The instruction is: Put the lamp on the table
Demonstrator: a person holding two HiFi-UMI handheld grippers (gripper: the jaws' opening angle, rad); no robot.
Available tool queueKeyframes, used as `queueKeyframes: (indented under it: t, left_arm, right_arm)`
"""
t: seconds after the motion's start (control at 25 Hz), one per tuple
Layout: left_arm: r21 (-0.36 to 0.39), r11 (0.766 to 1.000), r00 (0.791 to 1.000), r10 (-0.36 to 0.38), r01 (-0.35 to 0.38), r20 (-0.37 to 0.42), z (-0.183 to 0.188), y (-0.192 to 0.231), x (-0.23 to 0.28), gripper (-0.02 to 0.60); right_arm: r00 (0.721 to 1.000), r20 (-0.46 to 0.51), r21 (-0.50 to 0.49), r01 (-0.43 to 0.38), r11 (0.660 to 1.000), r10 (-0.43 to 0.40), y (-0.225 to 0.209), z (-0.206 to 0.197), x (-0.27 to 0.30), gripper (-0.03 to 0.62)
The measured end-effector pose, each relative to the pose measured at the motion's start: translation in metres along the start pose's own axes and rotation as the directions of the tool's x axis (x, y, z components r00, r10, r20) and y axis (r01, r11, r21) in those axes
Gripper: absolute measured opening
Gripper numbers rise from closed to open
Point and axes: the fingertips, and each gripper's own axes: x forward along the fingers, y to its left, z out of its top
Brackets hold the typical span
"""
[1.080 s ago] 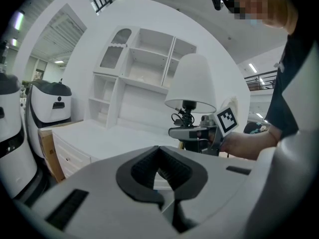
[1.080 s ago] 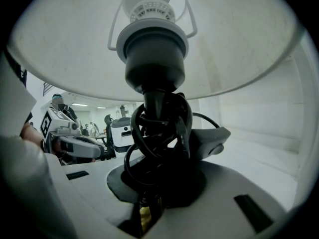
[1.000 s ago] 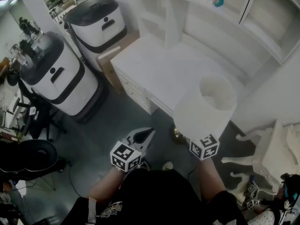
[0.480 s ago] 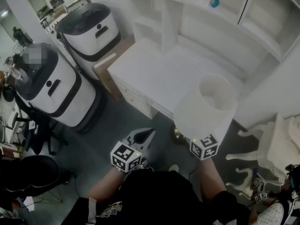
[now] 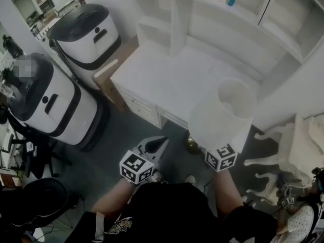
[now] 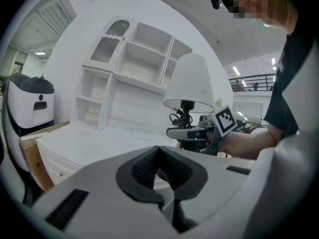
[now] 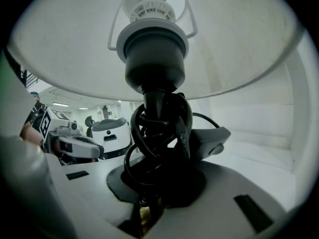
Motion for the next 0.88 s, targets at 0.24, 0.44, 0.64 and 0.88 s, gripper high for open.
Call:
queueKeyframes:
  t: [0.24,0.44,0.64,0.88]
  left_arm:
    - [0.015,0.999,0.999,-0.041,0.041,-0.003,0.002,0.015,-0.013,0.008]
    - [0.011,0.999,0.999,-0.050,0.050,0.004,0.002,0.023,-0.023,0.006]
    - [-0.011,0.999,0.999,-0.048,0.048,0.003,-0.003,0.032,-0.023,0.008]
    - [-0.008,0.999,0.999,-0.036,0.036,0.000,0.001,0.045,-0.012,0.008]
  right_arm:
    - [0.999,0.006,0.003,0.039,0.999,-0.039,0.013,0.003,0.013,0.075]
    - [0.999,0.005,0.005,0.046,0.999,-0.046,0.023,0.007,0.021,0.075]
    - [0.999,-0.006,-0.002,0.041,0.999,-0.041,0.022,0.008,0.034,0.075]
    - [1.000,-0.018,-0.005,0.017,1.000,-0.017,0.007,0.011,0.057,0.075]
